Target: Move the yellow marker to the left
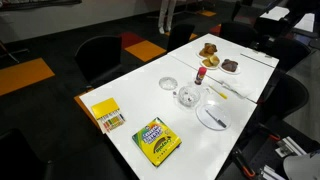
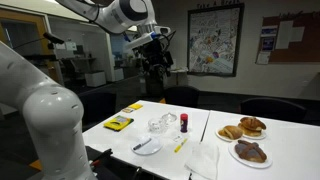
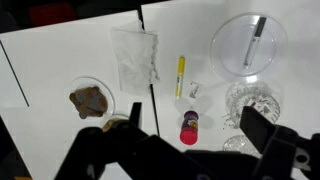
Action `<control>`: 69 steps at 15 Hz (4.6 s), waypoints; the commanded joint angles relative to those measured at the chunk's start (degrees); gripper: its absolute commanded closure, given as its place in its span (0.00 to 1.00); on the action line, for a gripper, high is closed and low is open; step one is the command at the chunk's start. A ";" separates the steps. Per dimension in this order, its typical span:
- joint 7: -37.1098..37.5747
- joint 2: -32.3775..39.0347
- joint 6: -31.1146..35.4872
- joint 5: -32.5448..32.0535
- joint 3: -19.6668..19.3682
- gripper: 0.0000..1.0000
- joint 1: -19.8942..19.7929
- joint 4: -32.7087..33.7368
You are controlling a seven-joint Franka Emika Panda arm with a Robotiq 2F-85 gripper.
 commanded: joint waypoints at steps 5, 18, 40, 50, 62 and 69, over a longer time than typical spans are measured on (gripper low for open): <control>-1.33 0.88 2.43 -0.54 -1.58 0.00 0.58 -0.72; -27.89 2.78 25.00 21.16 -21.54 0.00 9.30 -9.27; -33.76 26.20 17.37 23.35 -18.34 0.00 1.63 2.07; -33.75 26.35 17.37 23.32 -18.33 0.00 1.48 2.28; -27.96 41.65 18.58 22.70 -11.82 0.00 0.36 14.04; -14.66 45.26 29.71 13.24 -6.95 0.00 1.27 11.01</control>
